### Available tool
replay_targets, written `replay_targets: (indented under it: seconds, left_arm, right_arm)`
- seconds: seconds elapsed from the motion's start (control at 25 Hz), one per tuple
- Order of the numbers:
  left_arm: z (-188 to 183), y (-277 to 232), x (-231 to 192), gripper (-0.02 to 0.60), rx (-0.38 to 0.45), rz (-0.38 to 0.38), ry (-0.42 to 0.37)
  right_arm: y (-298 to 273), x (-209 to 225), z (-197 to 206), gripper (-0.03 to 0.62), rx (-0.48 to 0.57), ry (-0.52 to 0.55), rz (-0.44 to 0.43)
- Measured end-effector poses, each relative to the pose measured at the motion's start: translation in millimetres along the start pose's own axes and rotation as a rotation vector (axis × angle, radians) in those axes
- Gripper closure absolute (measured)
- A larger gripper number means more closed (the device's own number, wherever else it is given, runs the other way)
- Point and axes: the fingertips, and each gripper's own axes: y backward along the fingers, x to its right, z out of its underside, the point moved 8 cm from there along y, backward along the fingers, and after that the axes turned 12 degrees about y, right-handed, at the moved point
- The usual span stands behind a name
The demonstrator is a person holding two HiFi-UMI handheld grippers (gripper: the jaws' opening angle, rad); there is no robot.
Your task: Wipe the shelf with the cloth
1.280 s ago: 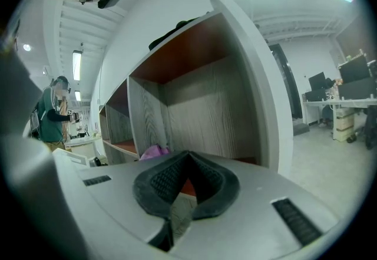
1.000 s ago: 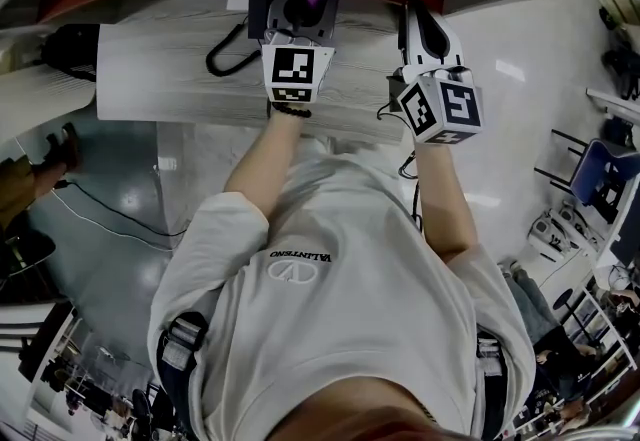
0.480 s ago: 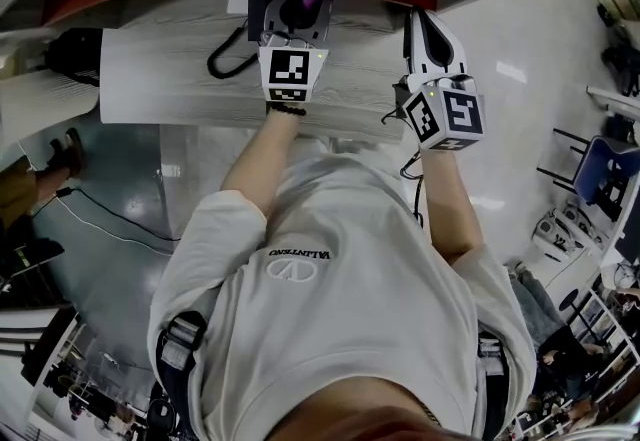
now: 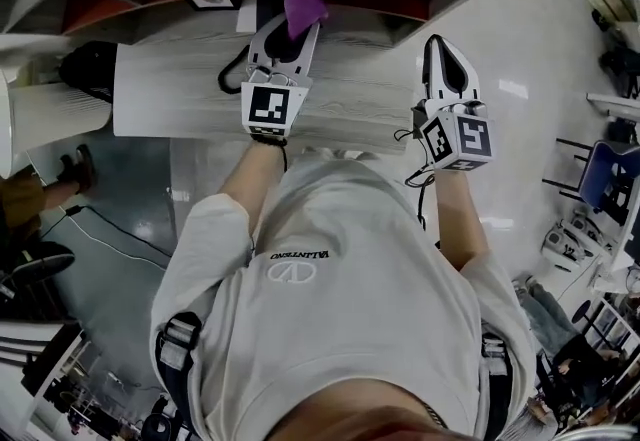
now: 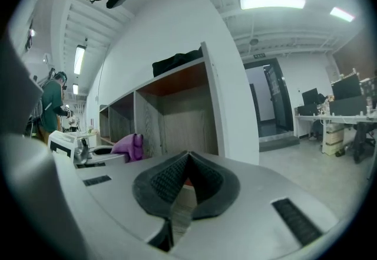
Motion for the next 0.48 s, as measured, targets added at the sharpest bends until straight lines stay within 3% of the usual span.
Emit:
replay_targets:
  seconds: [0.48]
  left_arm:
    - [-45.0, 45.8, -36.4, 0.485, 0.089, -0.070, 0.006]
  right_arm:
    - [44.8, 28.8, -16.6, 0.593, 0.051, -0.017, 0.124]
